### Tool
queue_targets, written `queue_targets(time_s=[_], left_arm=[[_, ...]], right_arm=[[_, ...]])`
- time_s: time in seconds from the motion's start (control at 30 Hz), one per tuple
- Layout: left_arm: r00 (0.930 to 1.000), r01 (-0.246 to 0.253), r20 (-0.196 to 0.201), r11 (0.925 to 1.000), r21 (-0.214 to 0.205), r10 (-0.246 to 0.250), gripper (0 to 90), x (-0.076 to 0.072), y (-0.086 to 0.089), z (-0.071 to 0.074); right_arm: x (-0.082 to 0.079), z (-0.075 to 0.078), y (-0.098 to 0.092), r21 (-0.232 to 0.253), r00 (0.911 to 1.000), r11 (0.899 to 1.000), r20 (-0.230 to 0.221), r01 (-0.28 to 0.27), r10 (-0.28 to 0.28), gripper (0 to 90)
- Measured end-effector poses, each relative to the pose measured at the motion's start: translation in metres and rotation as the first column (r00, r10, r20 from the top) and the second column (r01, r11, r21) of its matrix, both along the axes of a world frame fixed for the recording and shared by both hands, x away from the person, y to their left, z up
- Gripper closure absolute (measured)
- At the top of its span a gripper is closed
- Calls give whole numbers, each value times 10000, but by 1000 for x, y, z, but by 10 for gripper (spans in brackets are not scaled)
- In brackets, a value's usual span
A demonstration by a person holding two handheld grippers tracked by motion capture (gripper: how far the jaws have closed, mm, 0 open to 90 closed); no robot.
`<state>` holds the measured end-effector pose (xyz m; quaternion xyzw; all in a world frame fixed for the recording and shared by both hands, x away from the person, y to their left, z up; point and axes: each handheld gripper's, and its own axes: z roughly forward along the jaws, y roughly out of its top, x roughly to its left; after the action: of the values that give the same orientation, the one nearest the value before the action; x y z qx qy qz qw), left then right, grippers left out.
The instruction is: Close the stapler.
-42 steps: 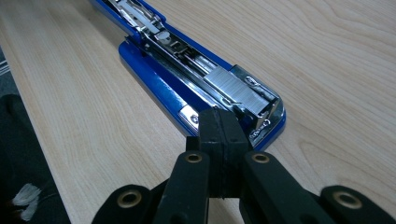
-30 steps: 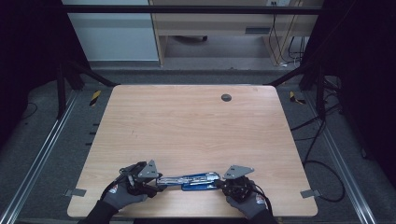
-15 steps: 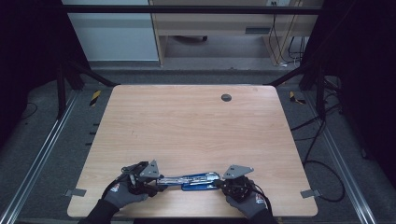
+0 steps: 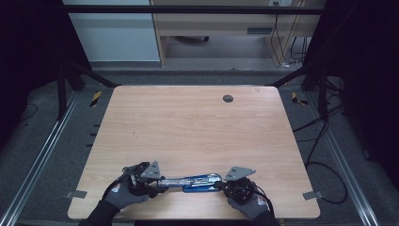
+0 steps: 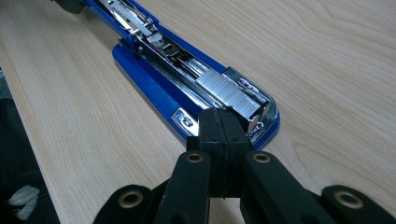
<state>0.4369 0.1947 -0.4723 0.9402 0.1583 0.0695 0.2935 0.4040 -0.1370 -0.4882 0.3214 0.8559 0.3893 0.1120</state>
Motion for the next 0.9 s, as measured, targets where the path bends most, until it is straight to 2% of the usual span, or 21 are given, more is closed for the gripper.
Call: queue_targets(time_s=[0.4, 0.9], left_arm=[[9999, 119, -15, 9999, -75, -120, 583, 0, 0, 6], [9993, 379, -14, 9993, 71, -379, 591, 3, -1, 15]], right_arm=[[0, 0, 0, -31, 10000, 10000, 18, -45, 45, 900], [0, 1, 0, -87, 10000, 9999, -3, -52, 51, 900]])
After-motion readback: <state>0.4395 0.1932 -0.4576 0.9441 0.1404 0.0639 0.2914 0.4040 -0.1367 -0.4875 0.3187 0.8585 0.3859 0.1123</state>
